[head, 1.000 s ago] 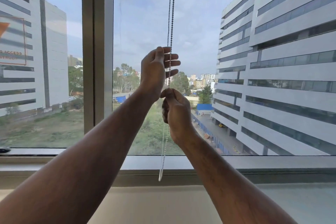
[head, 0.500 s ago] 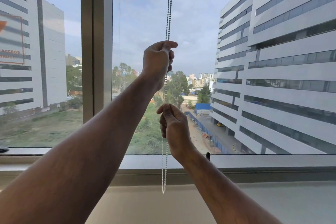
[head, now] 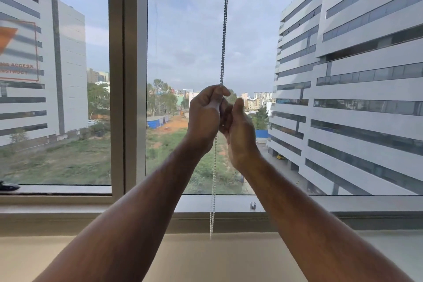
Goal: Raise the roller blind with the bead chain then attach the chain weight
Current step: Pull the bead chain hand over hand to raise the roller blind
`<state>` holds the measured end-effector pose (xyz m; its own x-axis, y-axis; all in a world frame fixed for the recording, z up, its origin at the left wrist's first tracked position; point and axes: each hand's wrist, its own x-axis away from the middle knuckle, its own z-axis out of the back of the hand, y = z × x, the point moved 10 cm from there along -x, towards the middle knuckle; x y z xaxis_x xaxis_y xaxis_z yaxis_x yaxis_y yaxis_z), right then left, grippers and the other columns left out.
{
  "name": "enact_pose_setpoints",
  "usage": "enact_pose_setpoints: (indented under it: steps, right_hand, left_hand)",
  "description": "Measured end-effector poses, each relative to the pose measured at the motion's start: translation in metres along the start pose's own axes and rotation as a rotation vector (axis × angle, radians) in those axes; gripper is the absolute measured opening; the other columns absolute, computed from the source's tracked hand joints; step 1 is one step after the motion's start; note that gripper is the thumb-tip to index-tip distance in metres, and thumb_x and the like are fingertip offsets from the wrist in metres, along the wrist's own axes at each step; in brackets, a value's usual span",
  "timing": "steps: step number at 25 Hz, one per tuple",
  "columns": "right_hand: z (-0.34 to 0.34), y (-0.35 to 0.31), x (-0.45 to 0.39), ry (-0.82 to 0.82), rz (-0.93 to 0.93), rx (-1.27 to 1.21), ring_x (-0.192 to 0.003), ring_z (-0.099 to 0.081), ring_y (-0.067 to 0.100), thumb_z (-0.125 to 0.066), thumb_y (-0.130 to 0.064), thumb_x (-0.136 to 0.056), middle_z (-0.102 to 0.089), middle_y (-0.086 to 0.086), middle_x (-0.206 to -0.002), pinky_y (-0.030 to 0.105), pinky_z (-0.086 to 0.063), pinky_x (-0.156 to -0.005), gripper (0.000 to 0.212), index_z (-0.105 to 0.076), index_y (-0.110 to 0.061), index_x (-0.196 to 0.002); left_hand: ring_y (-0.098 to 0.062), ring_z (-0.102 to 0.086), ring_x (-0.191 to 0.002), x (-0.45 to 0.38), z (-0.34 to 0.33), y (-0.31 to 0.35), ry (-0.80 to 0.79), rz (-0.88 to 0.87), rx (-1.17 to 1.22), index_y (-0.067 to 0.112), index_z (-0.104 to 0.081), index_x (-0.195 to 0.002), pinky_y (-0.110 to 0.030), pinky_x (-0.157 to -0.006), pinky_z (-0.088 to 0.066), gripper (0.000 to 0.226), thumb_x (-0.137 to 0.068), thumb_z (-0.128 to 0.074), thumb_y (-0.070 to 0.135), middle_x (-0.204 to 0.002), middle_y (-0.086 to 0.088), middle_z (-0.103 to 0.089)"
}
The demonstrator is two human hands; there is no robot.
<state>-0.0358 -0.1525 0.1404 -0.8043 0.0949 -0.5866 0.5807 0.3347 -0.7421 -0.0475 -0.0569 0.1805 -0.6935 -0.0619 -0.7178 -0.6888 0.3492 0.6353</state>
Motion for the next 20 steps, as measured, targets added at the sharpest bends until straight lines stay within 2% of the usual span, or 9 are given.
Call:
enact_pose_setpoints:
  steps: [3, 5, 6, 8, 10, 12, 15, 17, 20]
  right_hand:
    - [-0.008, -0.047, -0.029, 0.070, 0.095, 0.007, -0.090, -0.077, 0.022, -0.036, -0.037, -0.110, -0.078, 0.012, -0.095, 0.031, -0.061, -0.080, 0.050, -0.068, 0.001, -0.114]
    - [-0.022, -0.070, -0.047, 0.059, 0.113, 0.021, -0.095, -0.076, 0.028, -0.037, -0.033, -0.111, -0.077, 0.015, -0.100, 0.037, -0.059, -0.088, 0.044, -0.065, 0.000, -0.115]
    - [-0.028, -0.078, -0.055, 0.067, 0.110, 0.034, -0.090, -0.075, 0.029, -0.038, -0.030, -0.111, -0.076, 0.016, -0.096, 0.037, -0.059, -0.086, 0.040, -0.064, 0.000, -0.113]
    - [-0.040, -0.089, -0.070, 0.075, 0.089, 0.022, -0.074, -0.066, 0.028, -0.041, -0.025, -0.110, -0.068, 0.015, -0.081, 0.034, -0.056, -0.067, 0.032, -0.061, -0.003, -0.097]
    - [-0.051, -0.092, -0.081, 0.071, 0.046, -0.037, -0.056, -0.051, 0.023, -0.043, -0.018, -0.108, -0.053, 0.008, -0.060, 0.027, -0.041, -0.051, 0.034, -0.050, -0.009, -0.076]
    - [-0.055, -0.089, -0.087, 0.093, -0.007, -0.028, -0.045, -0.046, 0.020, -0.044, -0.015, -0.107, -0.050, 0.003, -0.048, 0.023, -0.038, -0.044, 0.033, -0.049, -0.008, -0.075]
    - [-0.050, -0.088, -0.087, 0.141, -0.006, 0.135, -0.038, -0.037, 0.012, -0.046, -0.022, -0.107, -0.049, 0.002, -0.057, 0.019, -0.029, -0.039, 0.028, -0.064, -0.006, -0.093]
    - [-0.046, -0.089, -0.084, 0.181, 0.039, 0.187, -0.033, -0.030, 0.009, -0.045, -0.023, -0.107, -0.044, -0.001, -0.058, 0.017, -0.023, -0.038, 0.033, -0.068, -0.009, -0.088]
    - [-0.042, -0.089, -0.078, 0.214, 0.095, 0.218, -0.031, -0.031, 0.008, -0.045, -0.021, -0.106, -0.045, -0.002, -0.056, 0.019, -0.025, -0.039, 0.037, -0.065, -0.013, -0.077]
  left_hand:
    - [-0.007, -0.026, -0.039, 0.011, 0.009, -0.017, 0.016, -0.004, -0.048, -0.002, -0.064, -0.090, -0.019, -0.039, -0.024, 0.029, -0.108, -0.046, 0.012, -0.054, -0.001, -0.037]
    - [-0.008, -0.022, -0.040, 0.018, 0.013, -0.028, 0.016, 0.024, -0.053, 0.003, -0.064, -0.091, -0.019, -0.039, -0.021, 0.027, -0.108, -0.045, 0.011, -0.056, -0.003, -0.035]
    - [-0.008, -0.022, -0.041, 0.022, 0.013, -0.033, 0.013, 0.039, -0.043, 0.006, -0.064, -0.091, -0.019, -0.039, -0.021, 0.027, -0.108, -0.045, 0.011, -0.058, -0.004, -0.034]
    - [-0.009, -0.020, -0.043, 0.028, 0.014, -0.040, 0.002, 0.061, -0.022, 0.008, -0.064, -0.090, -0.019, -0.039, -0.020, 0.027, -0.109, -0.044, 0.011, -0.059, -0.005, -0.033]
    - [-0.011, -0.020, -0.044, 0.033, 0.015, -0.046, -0.010, 0.067, -0.026, 0.010, -0.064, -0.088, -0.020, -0.040, -0.021, 0.029, -0.109, -0.044, 0.012, -0.060, -0.005, -0.033]
    - [-0.012, -0.020, -0.045, 0.036, 0.017, -0.050, -0.013, 0.074, -0.037, 0.011, -0.065, -0.087, -0.021, -0.041, -0.022, 0.029, -0.109, -0.045, 0.012, -0.060, -0.005, -0.033]
    - [-0.013, -0.020, -0.046, 0.038, 0.021, -0.052, -0.007, 0.078, -0.053, 0.010, -0.065, -0.088, -0.023, -0.043, -0.019, 0.028, -0.108, -0.045, 0.012, -0.060, -0.005, -0.033]
    - [-0.014, -0.020, -0.048, 0.040, 0.020, -0.052, -0.012, 0.068, -0.075, 0.010, -0.065, -0.089, -0.024, -0.043, -0.019, 0.028, -0.108, -0.045, 0.012, -0.061, -0.010, -0.031]
    - [-0.013, -0.021, -0.048, 0.043, 0.020, -0.055, -0.013, 0.071, -0.096, 0.011, -0.064, -0.088, -0.024, -0.043, -0.018, 0.029, -0.108, -0.044, 0.013, -0.062, -0.013, -0.030]
